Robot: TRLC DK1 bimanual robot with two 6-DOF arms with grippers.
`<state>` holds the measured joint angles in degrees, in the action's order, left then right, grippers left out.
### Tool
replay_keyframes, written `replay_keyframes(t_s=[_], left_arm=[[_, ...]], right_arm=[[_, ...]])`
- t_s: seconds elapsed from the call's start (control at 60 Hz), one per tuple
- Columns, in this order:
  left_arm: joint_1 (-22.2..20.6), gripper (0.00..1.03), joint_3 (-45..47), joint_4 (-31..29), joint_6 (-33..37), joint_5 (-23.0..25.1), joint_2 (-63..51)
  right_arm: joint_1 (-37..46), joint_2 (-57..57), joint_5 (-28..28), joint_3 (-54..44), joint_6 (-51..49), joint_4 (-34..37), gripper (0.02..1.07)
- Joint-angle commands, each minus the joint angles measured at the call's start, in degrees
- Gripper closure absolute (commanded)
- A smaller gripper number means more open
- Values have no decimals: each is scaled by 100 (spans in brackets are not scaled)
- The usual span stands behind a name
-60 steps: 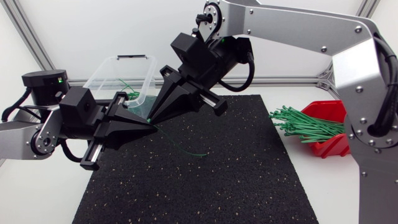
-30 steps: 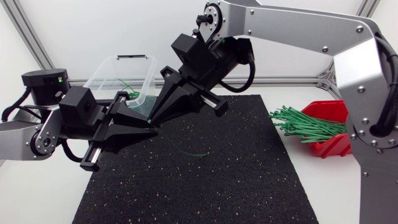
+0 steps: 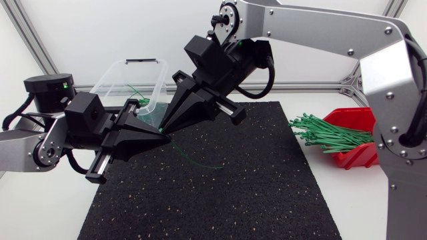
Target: Take a green cable tie from the red box, thread the tail through the head to close it, then place it in the transparent bin on the left.
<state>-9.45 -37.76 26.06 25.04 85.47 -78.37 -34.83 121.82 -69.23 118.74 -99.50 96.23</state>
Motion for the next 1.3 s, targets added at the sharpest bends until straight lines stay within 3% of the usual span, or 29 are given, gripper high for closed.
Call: replay_keyframes(t_s=[0.0, 0.15, 0.233, 0.3, 0.4, 0.65, 0.767, 0.95, 1.15, 1.283], left_arm=[[-48, 100, -39, 101, -157, 75, -82], [-21, 100, -83, 101, -315, 66, -91], [40, 100, -109, 101, -429, 66, -91], [128, 100, -127, 101, -535, 66, -82], [242, 100, -162, 101, -711, 66, -56], [436, 100, -206, 83, -1089, -180, 58], [400, 100, -171, 65, -1194, -505, 129], [365, 100, -162, 30, -1247, -751, 225], [321, 100, -162, 21, -1221, -1270, 225], [374, 100, -127, -40, -1177, -1366, 208]], right_arm=[[-42, -132, -55, -123, -201, 960, 94], [-6, -141, -55, -79, -166, 942, 91], [64, -141, -55, 0, -104, 933, 77], [143, -132, -29, 53, -34, 916, 58], [257, -79, -11, 194, 63, 907, 51], [301, 44, 525, 317, 827, 204, 50], [310, 114, 859, 229, 1627, -640, 50], [407, 228, 1105, 150, 2137, -1352, 50], [530, 149, 1676, -360, 2770, -2591, 50], [653, 35, 2212, -967, 3077, -3540, 50]])
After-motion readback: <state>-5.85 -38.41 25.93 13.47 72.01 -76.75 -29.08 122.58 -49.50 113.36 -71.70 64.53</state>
